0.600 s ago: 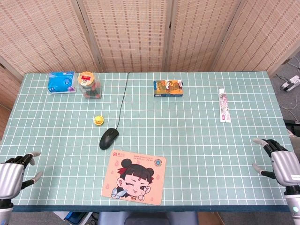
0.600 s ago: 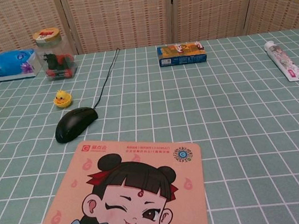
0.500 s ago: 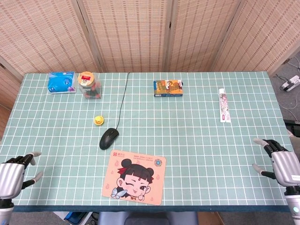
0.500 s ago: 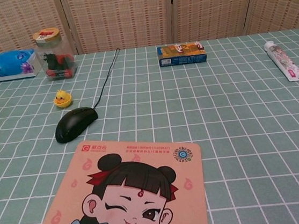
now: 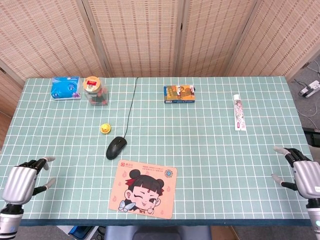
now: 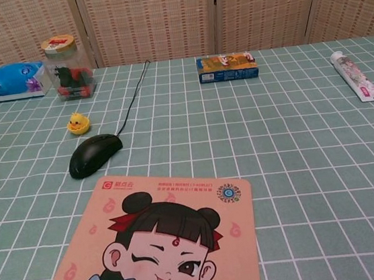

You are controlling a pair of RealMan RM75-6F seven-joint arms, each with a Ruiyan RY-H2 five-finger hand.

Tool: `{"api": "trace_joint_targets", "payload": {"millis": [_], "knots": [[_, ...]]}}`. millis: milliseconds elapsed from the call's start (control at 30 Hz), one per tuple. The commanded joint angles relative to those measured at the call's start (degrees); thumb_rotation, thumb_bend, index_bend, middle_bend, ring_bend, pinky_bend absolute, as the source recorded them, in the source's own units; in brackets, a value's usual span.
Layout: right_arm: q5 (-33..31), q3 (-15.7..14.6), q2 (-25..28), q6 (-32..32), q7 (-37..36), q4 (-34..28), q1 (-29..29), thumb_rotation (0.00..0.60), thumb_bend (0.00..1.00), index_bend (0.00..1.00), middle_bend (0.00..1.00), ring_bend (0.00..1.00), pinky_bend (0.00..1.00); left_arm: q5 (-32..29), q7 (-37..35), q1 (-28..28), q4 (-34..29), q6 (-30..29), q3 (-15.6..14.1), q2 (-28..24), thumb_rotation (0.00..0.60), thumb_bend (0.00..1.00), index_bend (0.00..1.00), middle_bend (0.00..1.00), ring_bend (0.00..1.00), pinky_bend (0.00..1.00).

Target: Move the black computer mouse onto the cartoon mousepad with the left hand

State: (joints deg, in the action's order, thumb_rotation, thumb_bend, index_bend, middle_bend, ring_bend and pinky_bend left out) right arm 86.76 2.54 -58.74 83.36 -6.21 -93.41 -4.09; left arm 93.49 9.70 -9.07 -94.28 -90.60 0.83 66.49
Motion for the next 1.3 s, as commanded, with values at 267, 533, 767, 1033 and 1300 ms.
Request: {"api": "trace_joint_targets", "payload": {"millis": [267,533,767,1033,1300], "knots": [[0.20,0.16,0.53,1.10,-1.42,0.17,0.52,0.600,0.14,0.24,0.29,0.22,0.44,-1.73,6.83,-7.06,-9.90,8.55,4.91,-1.27,0.600,0.01,0.39,0.74,0.91,1.00],[0.75,0.10,1.13,2.15,-3.26,0.43,1.06,0.600,0.14,0.24,0.29,0.22,0.44,-7.94,14.27,-14.24,-14.21,18.41,8.73,1.18,0.600,0.01,0.25,1.00,1.00,1.00],[0.98,0.22,1.70,2.99,-5.42,0.96,1.48,0.600,0.14,0.23,0.29,0.22,0.44,-16.46,21.07,-20.05,-11.53,22.95,12.22,8.71,0.600,0.01,0.11,1.00,1.00,1.00],[0.94,0.34,2.10,3.04,-7.19,1.53,1.56,0.600,0.14,0.23,0.29,0.22,0.44,-22.74,28.41,-24.60,-6.57,24.22,13.09,16.93,0.600,0.00,0.02,1.00,1.00,1.00],[1.12,0.35,2.34,3.36,-8.05,1.71,1.75,0.600,0.14,0.24,0.29,0.22,0.44,-27.20,32.92,-27.49,-2.66,24.50,12.36,22.95,0.600,0.00,0.01,1.00,1.00,1.00]]}}
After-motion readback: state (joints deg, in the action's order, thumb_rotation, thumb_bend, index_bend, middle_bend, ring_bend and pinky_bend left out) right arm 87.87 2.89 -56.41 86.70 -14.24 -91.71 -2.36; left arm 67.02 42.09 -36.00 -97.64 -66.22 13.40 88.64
